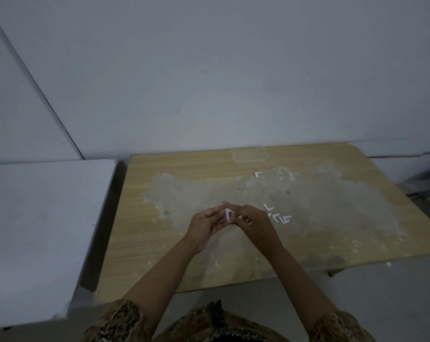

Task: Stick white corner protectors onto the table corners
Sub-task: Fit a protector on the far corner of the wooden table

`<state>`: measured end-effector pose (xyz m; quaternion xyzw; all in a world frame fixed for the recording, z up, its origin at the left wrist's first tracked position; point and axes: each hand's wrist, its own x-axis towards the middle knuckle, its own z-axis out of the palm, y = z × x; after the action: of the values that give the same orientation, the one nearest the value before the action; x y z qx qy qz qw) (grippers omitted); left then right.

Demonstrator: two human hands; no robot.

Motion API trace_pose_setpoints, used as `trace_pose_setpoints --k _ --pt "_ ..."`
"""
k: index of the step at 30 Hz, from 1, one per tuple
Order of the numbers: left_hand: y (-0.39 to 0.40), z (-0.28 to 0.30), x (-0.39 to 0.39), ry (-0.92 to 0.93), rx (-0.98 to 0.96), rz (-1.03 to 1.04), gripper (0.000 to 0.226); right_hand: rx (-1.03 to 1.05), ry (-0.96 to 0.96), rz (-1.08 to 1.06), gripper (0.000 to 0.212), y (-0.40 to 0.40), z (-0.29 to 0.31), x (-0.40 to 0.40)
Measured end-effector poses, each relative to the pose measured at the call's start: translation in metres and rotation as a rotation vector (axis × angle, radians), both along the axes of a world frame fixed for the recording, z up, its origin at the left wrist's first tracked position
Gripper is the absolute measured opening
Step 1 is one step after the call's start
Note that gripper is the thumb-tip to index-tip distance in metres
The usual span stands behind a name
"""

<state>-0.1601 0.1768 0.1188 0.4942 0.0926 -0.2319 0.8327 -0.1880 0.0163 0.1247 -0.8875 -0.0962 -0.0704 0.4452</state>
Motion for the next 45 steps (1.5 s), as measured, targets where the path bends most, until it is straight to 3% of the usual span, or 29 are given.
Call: trace_pose_setpoints --k 5,11,14,19,26,32,35,40,45 --pt "-0.004 0.0 -0.003 0.017 -0.04 -0.003 0.027 -0.009 -0.071 -0.034 0.031 -0.005 -0.001 -0.004" --pt "-0.003 0.004 -0.002 0.002 -0.023 -0.02 0.026 0.207 -0.051 -0.061 0.019 -0.002 0.001 -0.01" --pt "-0.003 0.0 -0.006 0.021 -0.004 -0.033 0.025 0.419 0.04 -0.144 0.012 0.003 -0.002 -0.015" --pt "-0.008 -0.018 -0.015 0.111 0.036 0.006 0.031 0.664 0.286 -0.5 0.006 -0.009 -0.053 -0.024" --pt "-0.01 -0.03 -0.02 0.18 0.065 0.002 0.031 0.648 0.534 -0.929 0.016 -0.064 -0.132 -0.012" --pt "-0.013 -0.035 -0.017 0.207 0.062 0.019 0.026 0.57 0.595 -0.96 0.016 -0.086 -0.153 0.018" --pt "-0.013 -0.032 -0.015 0.209 0.056 0.032 0.023 0.722 0.558 -0.969 0.011 -0.086 -0.146 0.027" --pt "-0.011 -0.027 -0.012 0.219 0.027 0.045 0.013 0.666 0.548 -1.03 0.025 -0.077 -0.158 0.021" --pt "-0.019 -0.022 -0.011 0.26 0.022 0.036 0.012 0.845 0.439 -0.746 0.014 -0.035 -0.099 -0.005"
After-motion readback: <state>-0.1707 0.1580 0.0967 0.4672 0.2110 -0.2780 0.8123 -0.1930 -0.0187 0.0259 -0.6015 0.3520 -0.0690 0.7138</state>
